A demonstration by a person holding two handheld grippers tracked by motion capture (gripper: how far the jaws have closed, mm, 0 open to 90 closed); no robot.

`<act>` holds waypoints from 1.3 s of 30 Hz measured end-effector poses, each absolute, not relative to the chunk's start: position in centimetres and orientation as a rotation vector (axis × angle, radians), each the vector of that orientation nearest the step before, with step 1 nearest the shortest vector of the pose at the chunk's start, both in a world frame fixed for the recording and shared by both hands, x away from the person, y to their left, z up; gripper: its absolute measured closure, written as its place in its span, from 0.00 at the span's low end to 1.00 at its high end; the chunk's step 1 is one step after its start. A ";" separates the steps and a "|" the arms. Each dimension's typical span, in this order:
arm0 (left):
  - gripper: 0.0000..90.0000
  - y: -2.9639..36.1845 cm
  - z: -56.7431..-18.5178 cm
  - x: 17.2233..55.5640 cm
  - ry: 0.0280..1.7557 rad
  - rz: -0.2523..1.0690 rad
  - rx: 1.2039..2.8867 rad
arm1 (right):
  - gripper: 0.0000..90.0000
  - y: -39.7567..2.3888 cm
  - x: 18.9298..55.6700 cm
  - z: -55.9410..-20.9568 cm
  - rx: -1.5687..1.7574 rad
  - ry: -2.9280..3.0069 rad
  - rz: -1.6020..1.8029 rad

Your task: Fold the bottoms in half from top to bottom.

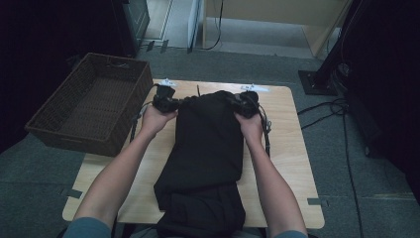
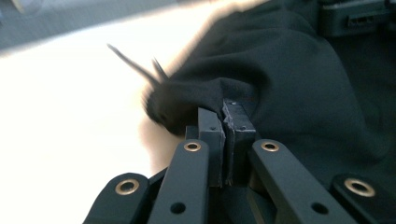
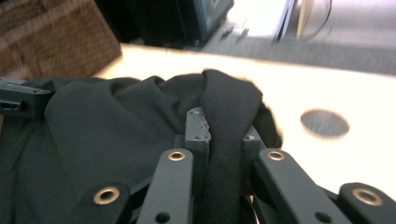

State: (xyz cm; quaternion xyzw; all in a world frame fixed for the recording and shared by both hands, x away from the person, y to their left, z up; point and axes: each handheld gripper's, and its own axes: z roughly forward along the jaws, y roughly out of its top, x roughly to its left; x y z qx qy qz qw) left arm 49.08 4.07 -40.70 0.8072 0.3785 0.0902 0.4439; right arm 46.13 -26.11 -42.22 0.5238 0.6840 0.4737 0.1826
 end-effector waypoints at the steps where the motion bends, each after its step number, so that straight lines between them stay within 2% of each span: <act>1: 0.97 4.2 -40.3 49.2 0.930 0.240 2.000 | 0.89 -26.0 46.4 -41.5 1.467 1.913 1.349; 6: 0.97 4.9 -40.4 48.1 0.922 0.244 1.981 | 0.89 -25.4 46.4 -40.5 1.475 1.903 1.357; 12: 0.97 5.7 -41.2 44.3 0.856 0.227 2.033 | 0.89 -25.1 43.5 -41.4 1.429 1.997 1.341; 22: 0.96 6.6 -44.5 38.2 0.781 0.127 2.092 | 0.84 -25.4 36.1 -45.2 1.397 2.189 1.332; 26: 0.96 6.3 -46.2 36.3 0.752 0.090 2.146 | 0.86 -25.3 33.9 -47.5 1.371 2.263 1.270; 31: 0.96 5.6 -48.4 35.4 0.736 0.036 2.216 | 0.87 -25.3 33.0 -49.9 1.401 2.344 1.172; 34: 0.95 5.0 -49.3 35.6 0.732 0.050 2.250 | 0.87 -25.2 33.0 -51.0 1.384 2.360 1.146; 39: 0.95 4.5 -49.8 37.5 0.768 0.081 2.258 | 0.86 -25.3 35.1 -51.2 1.362 2.326 1.140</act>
